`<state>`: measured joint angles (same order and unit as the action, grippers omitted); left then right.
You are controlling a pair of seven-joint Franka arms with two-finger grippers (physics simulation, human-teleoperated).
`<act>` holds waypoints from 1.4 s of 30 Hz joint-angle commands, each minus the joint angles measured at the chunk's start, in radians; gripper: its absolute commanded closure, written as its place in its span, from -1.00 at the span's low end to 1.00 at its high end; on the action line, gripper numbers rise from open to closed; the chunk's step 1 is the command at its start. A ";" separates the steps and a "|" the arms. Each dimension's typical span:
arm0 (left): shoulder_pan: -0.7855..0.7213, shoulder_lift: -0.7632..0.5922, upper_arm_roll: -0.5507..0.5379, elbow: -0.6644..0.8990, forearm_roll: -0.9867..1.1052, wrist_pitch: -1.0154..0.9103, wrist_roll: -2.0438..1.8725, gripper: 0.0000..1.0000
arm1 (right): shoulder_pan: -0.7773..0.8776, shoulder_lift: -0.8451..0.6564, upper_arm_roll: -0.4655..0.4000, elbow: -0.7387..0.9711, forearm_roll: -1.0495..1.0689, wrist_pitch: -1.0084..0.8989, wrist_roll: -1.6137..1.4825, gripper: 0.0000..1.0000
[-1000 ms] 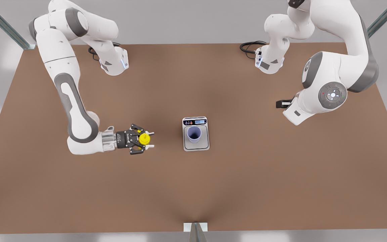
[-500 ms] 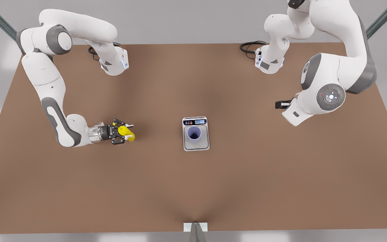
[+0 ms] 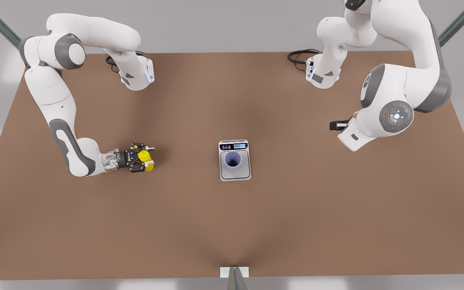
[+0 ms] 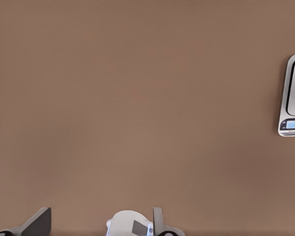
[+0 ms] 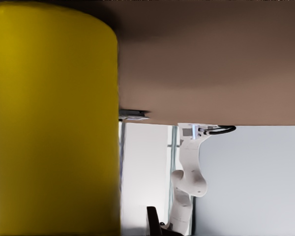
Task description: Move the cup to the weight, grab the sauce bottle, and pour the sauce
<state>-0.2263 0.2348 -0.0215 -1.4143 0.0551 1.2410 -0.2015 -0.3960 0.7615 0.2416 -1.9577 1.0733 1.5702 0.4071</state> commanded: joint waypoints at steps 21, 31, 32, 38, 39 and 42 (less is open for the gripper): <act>-0.001 0.008 0.000 0.002 0.005 0.006 0.002 -1.00 | -0.029 0.097 0.008 0.023 0.096 -0.119 -0.053 0.57; -0.001 0.015 0.000 0.002 0.011 0.009 0.001 -1.00 | -0.032 0.111 0.015 0.063 0.089 -0.110 0.052 -0.89; -0.001 0.015 0.000 0.002 0.011 0.011 0.001 -1.00 | -0.034 0.111 0.015 0.063 0.088 -0.110 0.053 -0.94; -0.001 0.015 0.000 0.002 0.009 0.011 0.001 -1.00 | -0.038 0.105 0.015 0.071 0.080 -0.110 0.049 -1.00; -0.001 0.015 0.000 0.006 0.009 0.011 0.001 -1.00 | -0.038 0.102 0.015 0.075 0.063 -0.108 0.047 -1.00; -0.001 0.021 0.000 0.009 0.009 0.011 0.001 -1.00 | -0.040 0.102 0.010 0.086 0.034 -0.108 0.041 -1.00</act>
<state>-0.2270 0.2562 -0.0215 -1.4052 0.0646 1.2517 -0.2010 -0.4356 0.8637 0.2507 -1.8715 1.1010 1.4633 0.4454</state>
